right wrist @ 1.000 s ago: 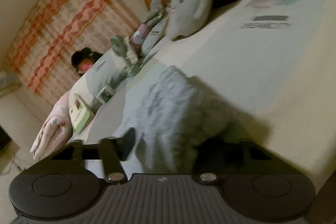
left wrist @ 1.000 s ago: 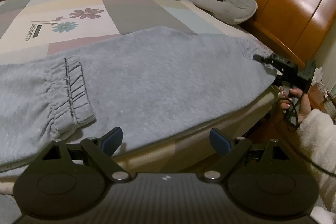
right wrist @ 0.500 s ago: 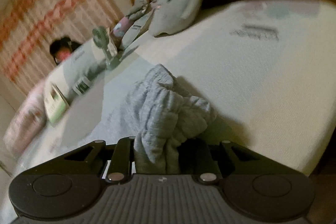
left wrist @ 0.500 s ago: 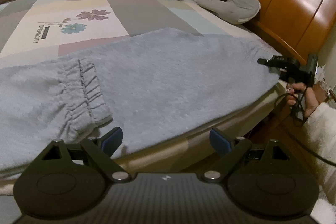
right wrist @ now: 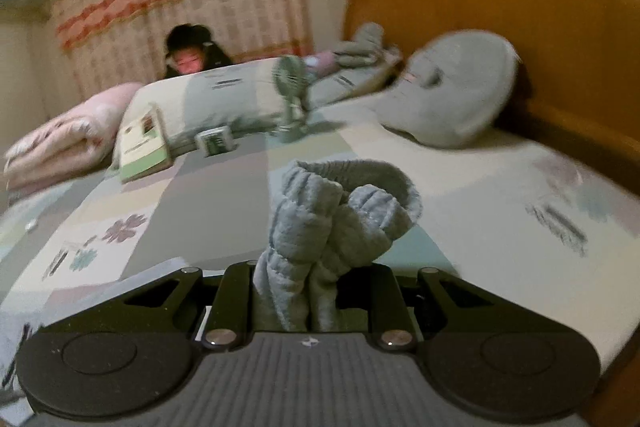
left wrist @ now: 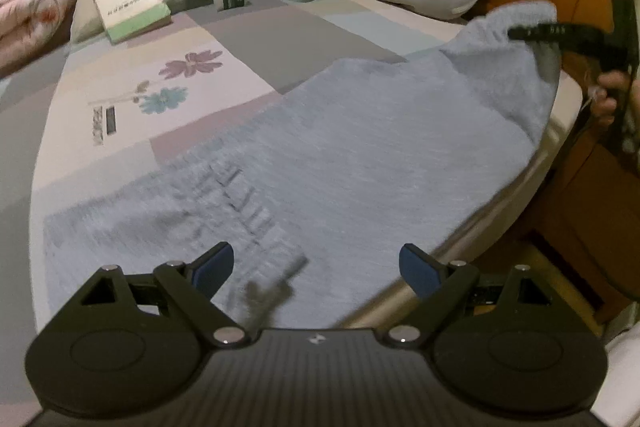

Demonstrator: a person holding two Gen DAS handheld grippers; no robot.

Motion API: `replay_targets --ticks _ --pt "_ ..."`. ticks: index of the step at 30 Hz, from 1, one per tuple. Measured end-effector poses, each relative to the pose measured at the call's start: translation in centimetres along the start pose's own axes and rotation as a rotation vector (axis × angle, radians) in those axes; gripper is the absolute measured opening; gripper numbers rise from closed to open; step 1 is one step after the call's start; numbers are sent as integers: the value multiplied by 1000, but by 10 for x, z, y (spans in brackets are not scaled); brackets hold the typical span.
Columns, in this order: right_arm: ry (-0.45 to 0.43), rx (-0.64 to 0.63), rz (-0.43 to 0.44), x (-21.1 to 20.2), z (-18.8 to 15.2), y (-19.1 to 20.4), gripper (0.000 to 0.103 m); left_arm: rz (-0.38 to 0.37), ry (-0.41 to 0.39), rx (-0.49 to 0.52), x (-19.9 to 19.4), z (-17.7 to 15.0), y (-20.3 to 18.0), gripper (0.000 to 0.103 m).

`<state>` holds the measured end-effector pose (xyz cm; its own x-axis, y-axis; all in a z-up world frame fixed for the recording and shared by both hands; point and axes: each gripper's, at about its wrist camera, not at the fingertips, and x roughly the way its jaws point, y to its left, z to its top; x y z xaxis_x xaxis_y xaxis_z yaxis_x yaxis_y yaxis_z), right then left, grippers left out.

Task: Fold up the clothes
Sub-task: 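Lift the held cuffs with the right gripper, raising the pant legs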

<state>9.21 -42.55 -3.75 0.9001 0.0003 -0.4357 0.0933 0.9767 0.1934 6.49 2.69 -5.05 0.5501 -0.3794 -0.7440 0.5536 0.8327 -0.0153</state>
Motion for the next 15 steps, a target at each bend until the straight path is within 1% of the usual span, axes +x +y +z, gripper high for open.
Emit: replay_targets --ticks 6,11,15 --pt "-2 -188 14 -9 10 68 24 -29 24 66 3 -14 20 90" --pt "14 -304 59 -9 8 121 23 -10 14 58 0 -28 36 90" --pt "31 -387 112 -5 3 162 23 -14 18 43 -4 -37 45 90"
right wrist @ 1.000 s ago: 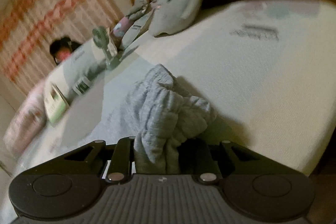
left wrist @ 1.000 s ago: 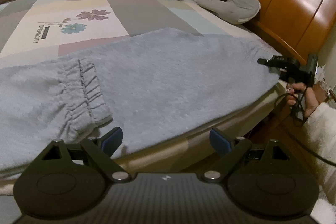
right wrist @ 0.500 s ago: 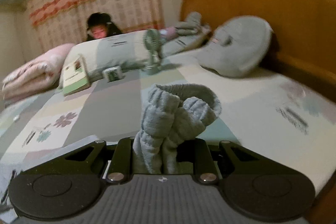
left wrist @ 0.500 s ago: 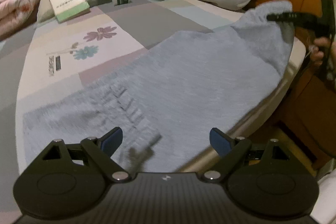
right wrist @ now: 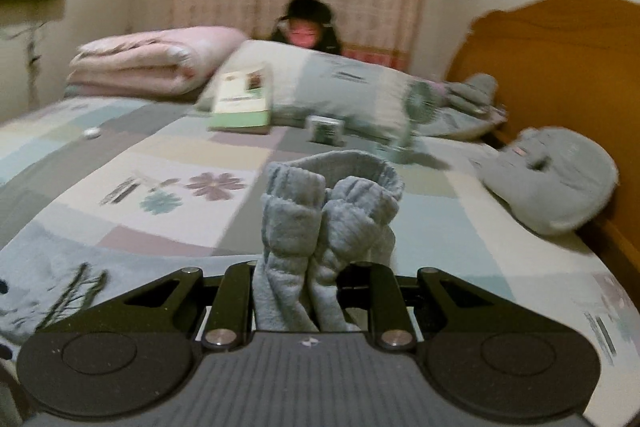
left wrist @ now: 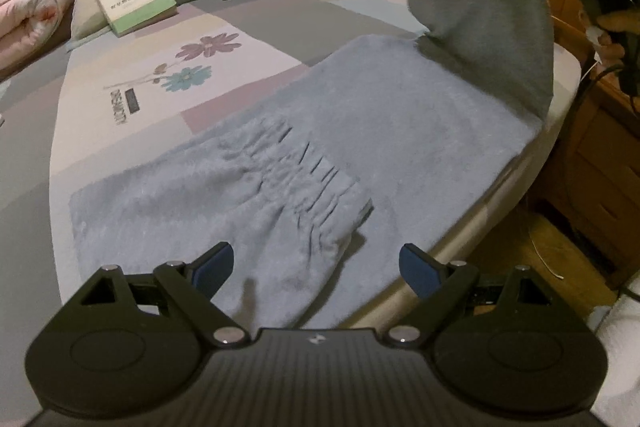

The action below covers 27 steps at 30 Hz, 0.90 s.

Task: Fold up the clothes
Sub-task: 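Lift the held cuffs with the right gripper, raising the pant legs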

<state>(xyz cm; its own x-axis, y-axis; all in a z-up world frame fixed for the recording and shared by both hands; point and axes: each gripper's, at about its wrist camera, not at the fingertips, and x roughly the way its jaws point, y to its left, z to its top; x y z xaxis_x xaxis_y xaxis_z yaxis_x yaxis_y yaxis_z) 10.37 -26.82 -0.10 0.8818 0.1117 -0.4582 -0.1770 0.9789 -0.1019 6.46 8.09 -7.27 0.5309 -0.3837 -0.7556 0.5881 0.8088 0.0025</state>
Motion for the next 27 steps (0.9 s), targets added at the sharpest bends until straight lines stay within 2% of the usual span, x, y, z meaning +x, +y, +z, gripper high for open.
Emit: replay_targets --ticks 6,15,27 --pt "14 -87 86 6 12 48 22 28 19 -8 -13 -19 4 90" --pt "7 -233 179 4 25 116 22 31 -15 -36 -33 -28 15 90" --pt "9 -318 313 10 44 194 22 84 -58 -104 -54 -38 39 91"
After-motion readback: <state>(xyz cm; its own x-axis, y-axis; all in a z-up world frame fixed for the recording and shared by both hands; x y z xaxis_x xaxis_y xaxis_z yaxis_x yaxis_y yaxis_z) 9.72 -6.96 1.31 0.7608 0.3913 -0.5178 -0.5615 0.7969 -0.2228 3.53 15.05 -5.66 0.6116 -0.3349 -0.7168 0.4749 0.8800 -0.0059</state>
